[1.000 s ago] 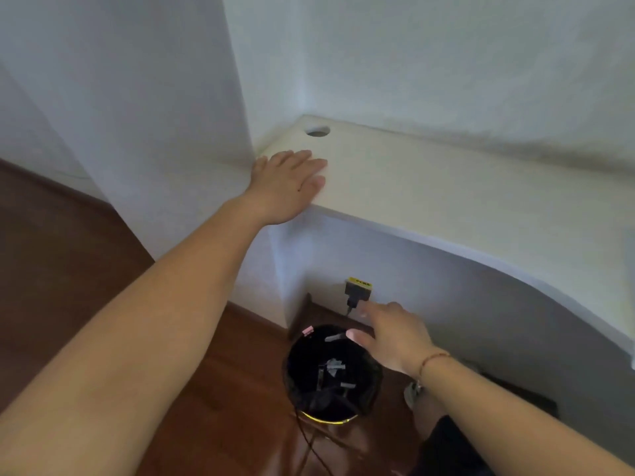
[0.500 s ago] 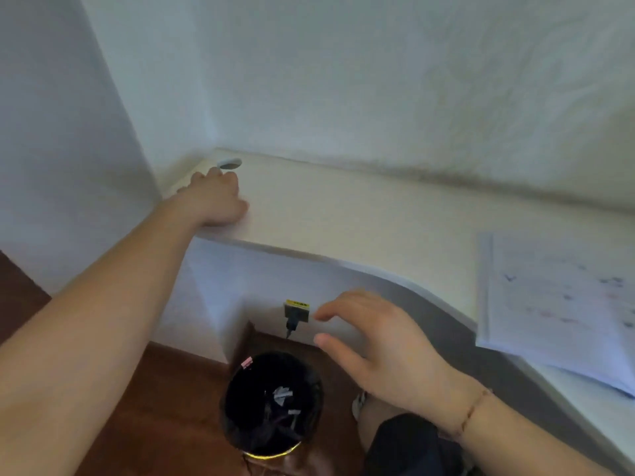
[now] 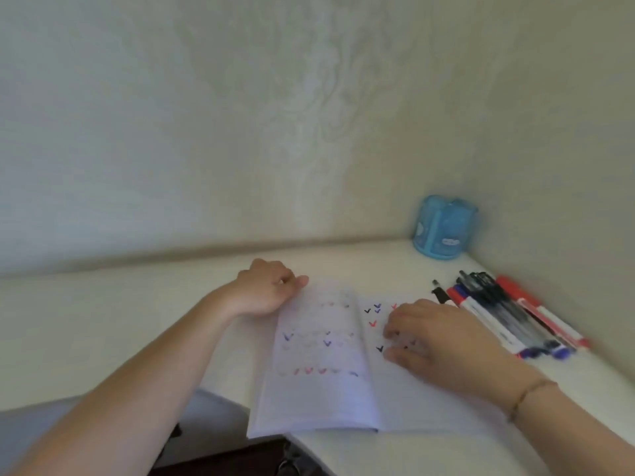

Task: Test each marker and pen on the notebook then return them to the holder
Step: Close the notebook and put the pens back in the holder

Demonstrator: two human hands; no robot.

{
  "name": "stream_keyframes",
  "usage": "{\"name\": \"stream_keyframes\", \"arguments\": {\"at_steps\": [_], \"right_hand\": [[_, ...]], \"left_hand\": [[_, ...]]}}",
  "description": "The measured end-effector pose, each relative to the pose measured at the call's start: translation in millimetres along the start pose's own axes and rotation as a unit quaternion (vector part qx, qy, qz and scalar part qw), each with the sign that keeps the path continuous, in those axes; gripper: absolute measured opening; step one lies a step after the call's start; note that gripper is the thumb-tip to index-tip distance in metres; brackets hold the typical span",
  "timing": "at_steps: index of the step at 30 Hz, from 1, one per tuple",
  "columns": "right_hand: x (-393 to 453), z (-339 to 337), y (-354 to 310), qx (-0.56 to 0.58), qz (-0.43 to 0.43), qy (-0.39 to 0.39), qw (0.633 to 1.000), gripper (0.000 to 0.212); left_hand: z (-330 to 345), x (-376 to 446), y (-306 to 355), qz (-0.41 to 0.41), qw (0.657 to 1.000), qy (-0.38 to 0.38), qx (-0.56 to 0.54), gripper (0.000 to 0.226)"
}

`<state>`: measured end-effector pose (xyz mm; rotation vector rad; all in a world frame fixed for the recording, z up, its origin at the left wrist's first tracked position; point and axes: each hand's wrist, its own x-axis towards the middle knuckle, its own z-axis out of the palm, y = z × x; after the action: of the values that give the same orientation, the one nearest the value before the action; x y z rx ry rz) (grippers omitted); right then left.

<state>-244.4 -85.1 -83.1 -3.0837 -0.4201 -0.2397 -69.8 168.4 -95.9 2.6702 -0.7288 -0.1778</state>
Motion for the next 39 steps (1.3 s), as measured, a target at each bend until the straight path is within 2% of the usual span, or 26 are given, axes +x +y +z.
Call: {"name": "stream_keyframes", "arguments": {"at_steps": [2, 6, 8, 9, 10, 12, 13, 14, 15, 16, 18, 19, 20, 21, 22, 24, 26, 30, 35, 39], "right_hand": [[-2, 12, 10, 0.021, -0.009, 0.016, 1.000, 0.041], [-2, 27, 16, 0.037, -0.019, 0.058, 0.997, 0.039], [-4, 32, 20, 0.073, -0.004, 0.074, 0.995, 0.040], [-5, 31, 22, 0.123, 0.013, 0.093, 0.988, 0.038], [-5, 29, 25, 0.199, 0.044, 0.116, 0.972, 0.035], [-6, 23, 34, 0.362, 0.110, 0.195, 0.905, 0.030], [-7, 18, 40, 0.407, 0.136, 0.243, 0.870, 0.030], [-8, 13, 45, 0.435, 0.159, 0.278, 0.841, 0.031], [-10, 9, 51, 0.457, 0.177, 0.300, 0.819, 0.034], [-12, 6, 56, 0.470, 0.190, 0.311, 0.804, 0.038], [-15, 4, 65, 0.451, 0.219, 0.299, 0.812, 0.036], [-16, 5, 69, 0.429, 0.232, 0.286, 0.825, 0.026], [-17, 7, 71, 0.413, 0.242, 0.272, 0.835, 0.012], [-17, 9, 72, 0.395, 0.243, 0.262, 0.846, 0.008], [-17, 11, 74, 0.372, 0.239, 0.251, 0.861, 0.014], [-19, 14, 75, 0.324, 0.227, 0.208, 0.894, 0.018], [-21, 14, 75, 0.283, 0.218, 0.165, 0.919, 0.020], [-23, 14, 75, 0.240, 0.207, 0.141, 0.938, 0.029], [-24, 14, 77, 0.212, 0.202, 0.123, 0.948, 0.035], [-23, 13, 79, 0.190, 0.203, 0.115, 0.954, 0.034]], "left_hand": [[7, 10, 18, -0.003, 0.999, -0.017, 0.033, 0.051], [5, 22, 31, 0.025, 0.999, -0.029, -0.004, 0.054], [-6, 24, 33, 0.002, 0.994, -0.042, -0.104, 0.047], [-13, 22, 35, -0.021, 0.979, -0.051, -0.198, 0.044], [-19, 21, 38, -0.039, 0.948, -0.059, -0.311, 0.042], [-26, 21, 43, -0.002, 0.852, -0.103, -0.514, 0.056], [-25, 22, 49, 0.039, 0.801, -0.137, -0.581, 0.065], [-19, 23, 59, 0.084, 0.768, -0.170, -0.612, 0.070], [-9, 21, 73, 0.116, 0.766, -0.191, -0.603, 0.069], [4, 16, 90, 0.141, 0.802, -0.192, -0.548, 0.063], [33, 4, 124, 0.200, 0.906, -0.164, -0.335, 0.047], [48, -1, 136, 0.225, 0.941, -0.133, -0.217, 0.041], [62, -4, 146, 0.248, 0.957, -0.102, -0.114, 0.040], [72, -7, 153, 0.263, 0.961, -0.083, -0.035, 0.043], [80, -9, 156, 0.269, 0.960, -0.075, 0.025, 0.049], [88, -10, 157, 0.264, 0.957, -0.073, 0.094, 0.055], [87, -10, 156, 0.258, 0.955, -0.082, 0.121, 0.057], [77, -5, 141, 0.235, 0.954, -0.102, 0.154, 0.060], [53, 7, 80, 0.086, 0.983, -0.048, 0.157, 0.056], [28, 6, 28, -0.087, 0.980, 0.001, 0.178, 0.056]]}}
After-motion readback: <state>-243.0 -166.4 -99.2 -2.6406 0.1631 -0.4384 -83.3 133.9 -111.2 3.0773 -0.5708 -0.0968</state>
